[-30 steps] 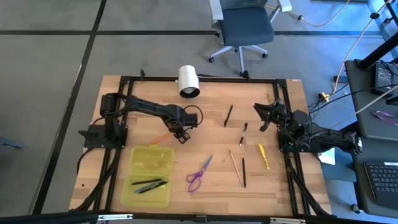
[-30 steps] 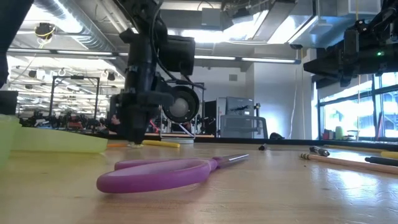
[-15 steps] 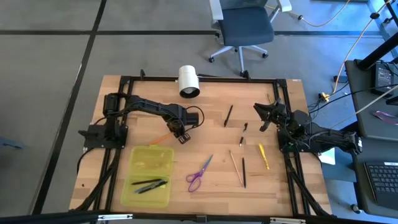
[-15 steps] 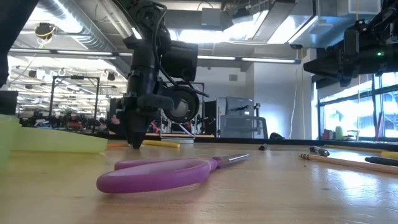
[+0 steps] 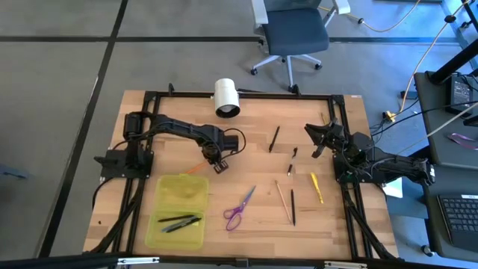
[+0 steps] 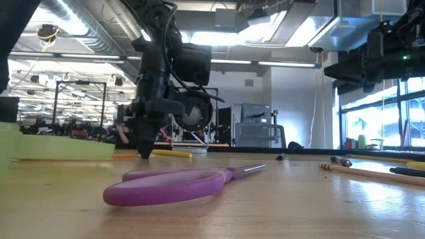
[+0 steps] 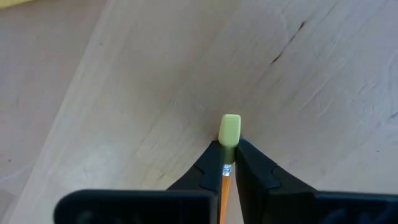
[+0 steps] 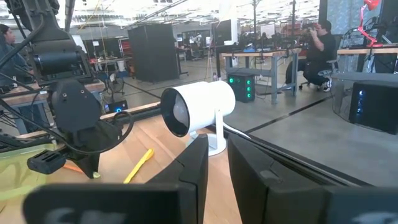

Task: Pick & place school supplies into a supply box
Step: Put the orange pencil into the yellow supply box

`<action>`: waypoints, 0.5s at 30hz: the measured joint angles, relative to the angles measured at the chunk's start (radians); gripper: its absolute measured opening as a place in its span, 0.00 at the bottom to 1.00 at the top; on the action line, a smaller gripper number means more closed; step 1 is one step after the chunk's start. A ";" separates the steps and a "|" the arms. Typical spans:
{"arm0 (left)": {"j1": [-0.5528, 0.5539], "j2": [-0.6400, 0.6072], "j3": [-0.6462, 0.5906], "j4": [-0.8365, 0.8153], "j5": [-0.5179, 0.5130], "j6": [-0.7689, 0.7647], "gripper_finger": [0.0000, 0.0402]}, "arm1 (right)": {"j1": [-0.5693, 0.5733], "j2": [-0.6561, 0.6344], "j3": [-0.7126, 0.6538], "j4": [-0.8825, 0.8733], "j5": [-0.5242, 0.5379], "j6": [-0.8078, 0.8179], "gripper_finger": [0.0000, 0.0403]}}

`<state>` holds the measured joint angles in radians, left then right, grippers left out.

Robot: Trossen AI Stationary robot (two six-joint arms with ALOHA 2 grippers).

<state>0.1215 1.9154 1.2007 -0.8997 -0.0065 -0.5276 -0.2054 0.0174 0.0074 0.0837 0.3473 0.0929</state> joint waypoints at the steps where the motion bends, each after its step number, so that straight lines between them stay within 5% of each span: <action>1: 0.000 -0.007 -0.001 -0.001 -0.001 0.001 0.04 | 0.000 0.000 0.000 0.000 0.000 0.000 0.17; 15: -0.002 -0.057 -0.004 -0.042 -0.096 0.064 0.03 | 0.000 0.000 0.000 0.000 0.000 0.003 0.17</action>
<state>0.1200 1.8580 1.1965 -0.9418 -0.1022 -0.4637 -0.2057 0.0177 0.0072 0.0838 0.3473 0.0959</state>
